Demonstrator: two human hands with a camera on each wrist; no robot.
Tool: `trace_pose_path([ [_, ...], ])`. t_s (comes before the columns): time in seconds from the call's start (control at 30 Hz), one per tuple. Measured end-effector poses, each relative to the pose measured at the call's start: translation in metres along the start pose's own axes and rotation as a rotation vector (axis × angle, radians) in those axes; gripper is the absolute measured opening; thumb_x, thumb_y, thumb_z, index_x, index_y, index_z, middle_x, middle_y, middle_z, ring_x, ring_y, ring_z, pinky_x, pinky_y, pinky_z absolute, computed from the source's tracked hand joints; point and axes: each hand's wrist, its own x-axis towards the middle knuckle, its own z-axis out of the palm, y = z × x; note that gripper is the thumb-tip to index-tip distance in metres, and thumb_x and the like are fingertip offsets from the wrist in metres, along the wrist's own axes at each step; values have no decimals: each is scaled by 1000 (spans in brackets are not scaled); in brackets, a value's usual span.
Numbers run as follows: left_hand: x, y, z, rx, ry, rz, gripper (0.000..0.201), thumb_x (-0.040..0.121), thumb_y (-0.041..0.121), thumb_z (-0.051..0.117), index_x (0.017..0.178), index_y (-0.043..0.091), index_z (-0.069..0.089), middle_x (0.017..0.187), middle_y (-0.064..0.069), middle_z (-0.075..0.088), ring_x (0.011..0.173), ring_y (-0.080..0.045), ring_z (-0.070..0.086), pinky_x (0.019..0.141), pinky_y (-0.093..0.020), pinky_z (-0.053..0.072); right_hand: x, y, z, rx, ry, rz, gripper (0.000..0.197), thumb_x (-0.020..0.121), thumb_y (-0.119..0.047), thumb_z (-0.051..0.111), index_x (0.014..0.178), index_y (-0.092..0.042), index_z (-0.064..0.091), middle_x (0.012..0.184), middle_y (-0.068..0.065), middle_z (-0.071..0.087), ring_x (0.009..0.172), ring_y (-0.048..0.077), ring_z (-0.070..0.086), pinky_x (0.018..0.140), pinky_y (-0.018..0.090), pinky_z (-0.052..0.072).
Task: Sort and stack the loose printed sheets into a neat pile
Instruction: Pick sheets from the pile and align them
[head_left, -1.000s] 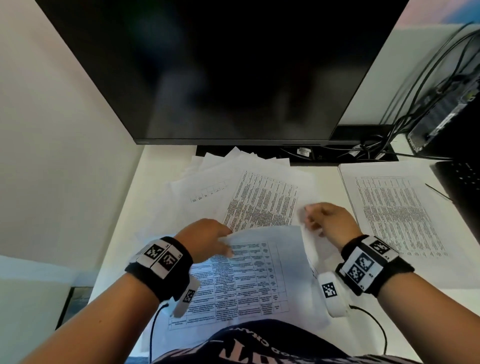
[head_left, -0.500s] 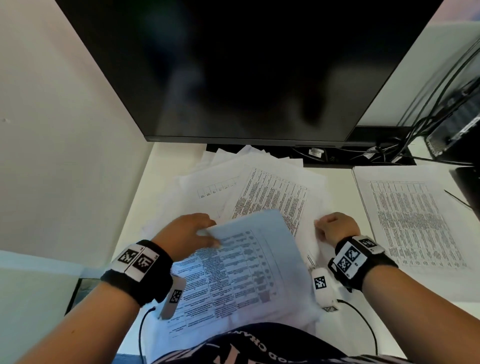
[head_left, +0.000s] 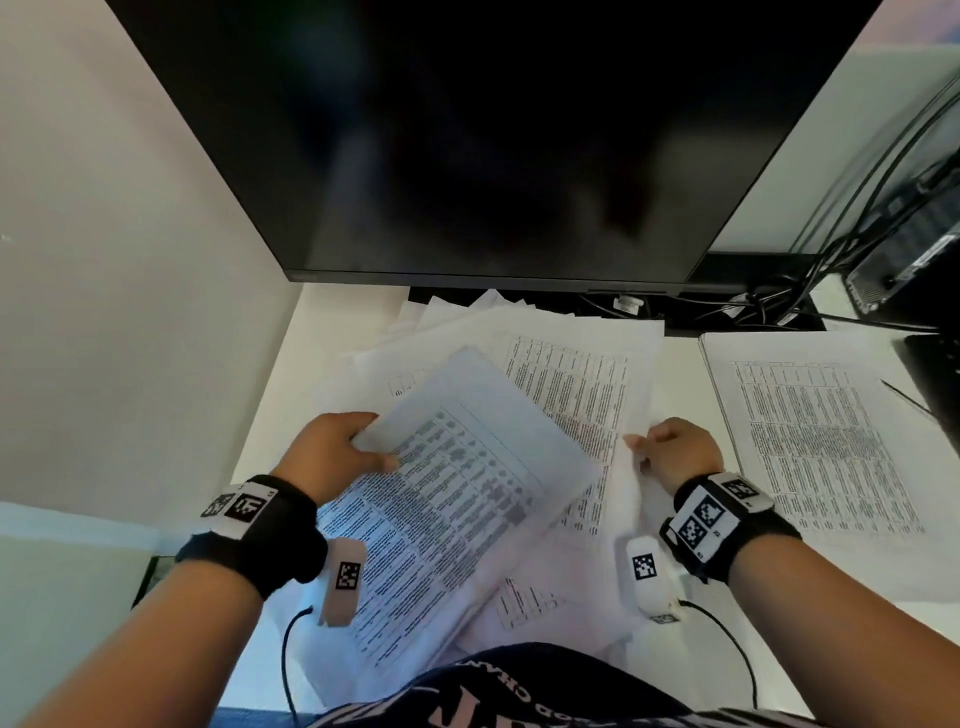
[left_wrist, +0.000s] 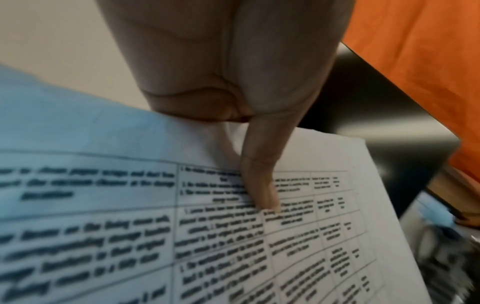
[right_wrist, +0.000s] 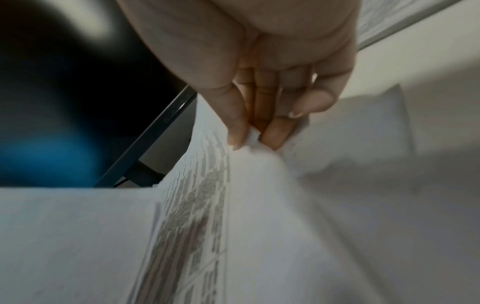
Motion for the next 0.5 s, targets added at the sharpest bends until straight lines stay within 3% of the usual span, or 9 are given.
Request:
trace_pose_path([
  [0.07,4,-9,-7,-130,48,-46,19,68,14,84,83,18,73,81,3,72,81,-21,66,69,-22,48,-1,2,-14,162,-18,-32,23,78,-18,76,70,-20,54,69,0,66,68,21,61,77,31,52],
  [0.13,5,-11,-11,-323,109,-83,14,71,18,83,81,13,75,80,2,76,77,-16,69,74,-29,51,-7,2,-26,199,-80,-85,20,80,-17,74,71,-20,57,57,-9,63,59,11,59,70,21,49],
  [0.2,3,-7,-12,-450,150,-79,8,79,22,76,78,14,72,70,9,75,63,-3,68,64,-24,49,-14,2,-35,218,-139,-131,10,82,-19,71,76,-15,64,62,-5,64,63,15,58,72,26,50],
  [0.27,0,-2,-10,-544,172,-59,8,85,23,70,84,15,71,70,11,75,58,4,66,54,-15,48,-24,-3,-42,302,-187,-130,7,84,-16,68,79,-12,65,67,-1,63,66,17,57,74,30,52],
  [0.4,0,-2,6,-639,162,-44,18,86,22,68,102,18,71,93,9,76,80,2,70,59,-8,47,-39,-11,-36,484,-306,-94,26,84,-7,65,62,-12,53,49,-6,55,50,11,52,54,20,46],
  [0.5,2,-7,21,-748,160,-70,26,85,13,69,110,11,69,101,-1,76,96,-15,71,75,-21,53,-48,-12,-16,558,-405,-100,22,83,-2,65,65,-9,54,51,-1,54,47,12,49,47,18,45],
])
